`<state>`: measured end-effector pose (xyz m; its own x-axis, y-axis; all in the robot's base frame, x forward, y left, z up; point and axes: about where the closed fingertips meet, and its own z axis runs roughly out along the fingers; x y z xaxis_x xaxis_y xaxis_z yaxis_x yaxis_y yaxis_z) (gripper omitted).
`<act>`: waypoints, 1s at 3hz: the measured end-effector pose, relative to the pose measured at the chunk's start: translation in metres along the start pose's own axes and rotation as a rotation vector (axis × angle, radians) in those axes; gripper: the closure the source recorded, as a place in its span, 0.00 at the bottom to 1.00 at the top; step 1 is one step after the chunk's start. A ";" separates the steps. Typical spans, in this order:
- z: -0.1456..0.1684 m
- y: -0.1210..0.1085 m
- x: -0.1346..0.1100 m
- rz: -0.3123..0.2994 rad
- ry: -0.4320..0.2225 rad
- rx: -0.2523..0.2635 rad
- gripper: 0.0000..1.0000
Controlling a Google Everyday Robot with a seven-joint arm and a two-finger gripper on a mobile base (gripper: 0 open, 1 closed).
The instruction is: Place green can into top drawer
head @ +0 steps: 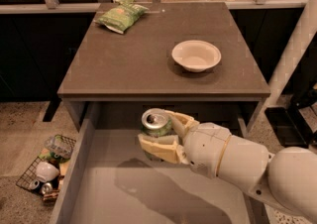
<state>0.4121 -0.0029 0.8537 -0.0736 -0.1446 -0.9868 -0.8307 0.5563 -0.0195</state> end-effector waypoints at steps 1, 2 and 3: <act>0.007 -0.005 0.027 0.008 0.026 -0.006 1.00; 0.019 -0.017 0.078 0.019 0.057 -0.050 1.00; 0.038 -0.023 0.119 0.027 0.061 -0.116 1.00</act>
Offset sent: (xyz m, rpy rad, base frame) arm 0.0371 -0.0156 -0.1568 -0.0464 0.1116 0.1030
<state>0.4433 -0.0022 0.7310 -0.1271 -0.1821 -0.9750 -0.8861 0.4625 0.0292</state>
